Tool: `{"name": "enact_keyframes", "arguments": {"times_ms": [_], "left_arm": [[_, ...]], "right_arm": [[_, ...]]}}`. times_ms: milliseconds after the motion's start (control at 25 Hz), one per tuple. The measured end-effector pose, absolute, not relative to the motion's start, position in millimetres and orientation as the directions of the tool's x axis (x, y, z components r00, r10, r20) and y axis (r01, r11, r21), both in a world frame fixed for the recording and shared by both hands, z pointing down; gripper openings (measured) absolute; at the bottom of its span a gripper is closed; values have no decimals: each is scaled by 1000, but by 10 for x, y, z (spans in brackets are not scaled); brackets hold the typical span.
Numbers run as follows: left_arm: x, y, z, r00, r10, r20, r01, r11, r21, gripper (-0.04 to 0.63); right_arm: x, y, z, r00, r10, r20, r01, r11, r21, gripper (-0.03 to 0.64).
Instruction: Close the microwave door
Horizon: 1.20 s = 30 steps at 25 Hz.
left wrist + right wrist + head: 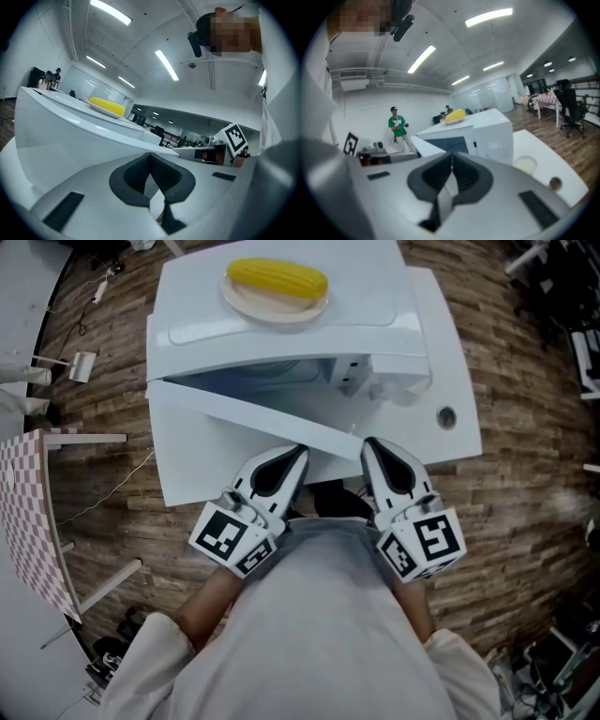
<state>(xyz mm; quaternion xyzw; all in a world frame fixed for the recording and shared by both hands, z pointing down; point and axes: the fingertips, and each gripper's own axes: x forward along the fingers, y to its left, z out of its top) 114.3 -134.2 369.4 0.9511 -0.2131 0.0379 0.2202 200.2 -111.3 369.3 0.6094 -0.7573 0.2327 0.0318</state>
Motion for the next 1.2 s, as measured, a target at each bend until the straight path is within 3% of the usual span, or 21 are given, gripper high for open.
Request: {"name": "enact_keyframes", "arguments": {"times_ms": [1200], "left_arm": [[1557, -1542, 3760, 859, -491, 145, -502, -754, 423, 20]], "right_arm": [[2187, -1351, 3730, -392, -862, 322, -903, 293, -315, 24]]}}
